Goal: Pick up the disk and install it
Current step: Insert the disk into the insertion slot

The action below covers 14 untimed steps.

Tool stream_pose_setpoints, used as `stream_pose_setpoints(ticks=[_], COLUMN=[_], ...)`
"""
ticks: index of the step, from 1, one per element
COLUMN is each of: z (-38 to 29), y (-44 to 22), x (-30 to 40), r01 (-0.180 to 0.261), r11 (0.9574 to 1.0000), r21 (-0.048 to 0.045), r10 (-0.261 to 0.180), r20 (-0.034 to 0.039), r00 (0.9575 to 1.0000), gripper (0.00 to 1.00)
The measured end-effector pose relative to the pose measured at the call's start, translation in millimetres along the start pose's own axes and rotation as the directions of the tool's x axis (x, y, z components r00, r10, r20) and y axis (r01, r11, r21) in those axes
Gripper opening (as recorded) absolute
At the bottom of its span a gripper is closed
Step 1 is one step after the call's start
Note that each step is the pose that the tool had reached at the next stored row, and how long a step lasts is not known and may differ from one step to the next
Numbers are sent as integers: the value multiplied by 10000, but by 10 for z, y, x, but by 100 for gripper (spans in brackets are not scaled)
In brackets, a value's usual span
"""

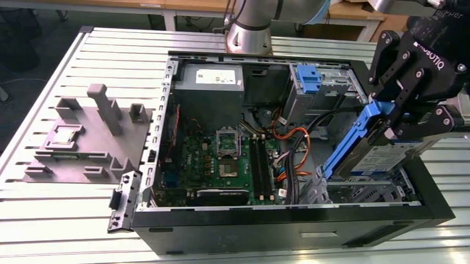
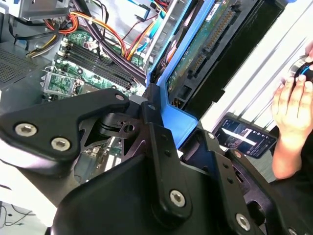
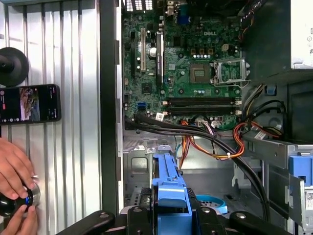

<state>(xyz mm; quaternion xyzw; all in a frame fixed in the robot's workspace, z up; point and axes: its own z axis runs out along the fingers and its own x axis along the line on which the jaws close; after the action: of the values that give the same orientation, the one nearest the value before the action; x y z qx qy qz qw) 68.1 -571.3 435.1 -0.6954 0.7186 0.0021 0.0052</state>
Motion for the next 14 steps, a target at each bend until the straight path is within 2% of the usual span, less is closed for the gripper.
stream_pose_setpoints(ticks=[5, 14], z=[16, 47], y=[-7, -8], x=[-1, -9], r01=[162, 132], r11=[9999, 9999], r21=[-2, -2], r10=[-162, -132], r20=[10, 10], r00=[9999, 9999], gripper=[37, 37])
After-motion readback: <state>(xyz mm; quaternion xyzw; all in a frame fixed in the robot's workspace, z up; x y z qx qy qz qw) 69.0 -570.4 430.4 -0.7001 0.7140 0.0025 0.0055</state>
